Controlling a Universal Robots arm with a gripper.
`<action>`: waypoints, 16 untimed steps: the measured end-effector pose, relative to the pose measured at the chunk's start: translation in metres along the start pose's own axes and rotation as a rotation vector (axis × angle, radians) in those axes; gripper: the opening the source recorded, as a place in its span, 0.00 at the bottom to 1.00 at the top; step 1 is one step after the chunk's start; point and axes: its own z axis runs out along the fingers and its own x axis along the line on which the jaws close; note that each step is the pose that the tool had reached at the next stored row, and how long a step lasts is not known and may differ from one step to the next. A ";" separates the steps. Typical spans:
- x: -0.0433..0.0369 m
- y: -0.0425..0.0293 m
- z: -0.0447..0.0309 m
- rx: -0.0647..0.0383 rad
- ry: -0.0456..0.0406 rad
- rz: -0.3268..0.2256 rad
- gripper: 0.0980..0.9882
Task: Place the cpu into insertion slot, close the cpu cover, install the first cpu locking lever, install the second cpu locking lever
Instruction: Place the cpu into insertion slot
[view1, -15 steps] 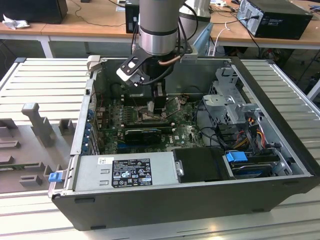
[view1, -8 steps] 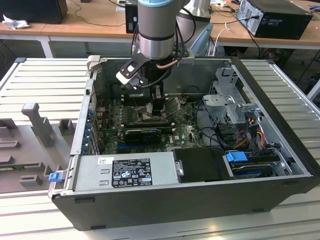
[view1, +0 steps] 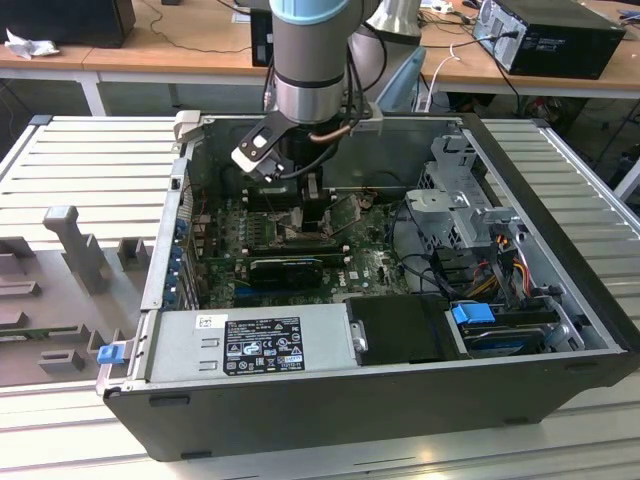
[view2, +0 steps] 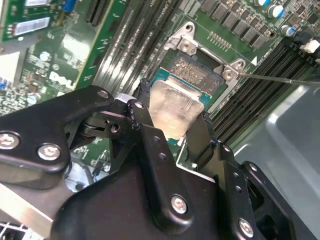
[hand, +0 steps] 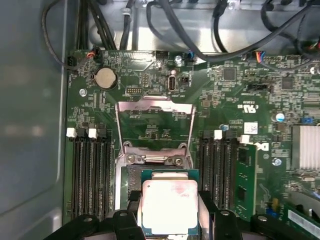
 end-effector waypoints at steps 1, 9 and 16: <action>0.0010 -0.0008 0.0015 0.000 0.0000 0.000 0.49; 0.0095 -0.0047 0.0185 0.006 -0.0004 0.012 0.49; 0.0101 -0.0052 0.0248 0.011 -0.0007 0.022 0.49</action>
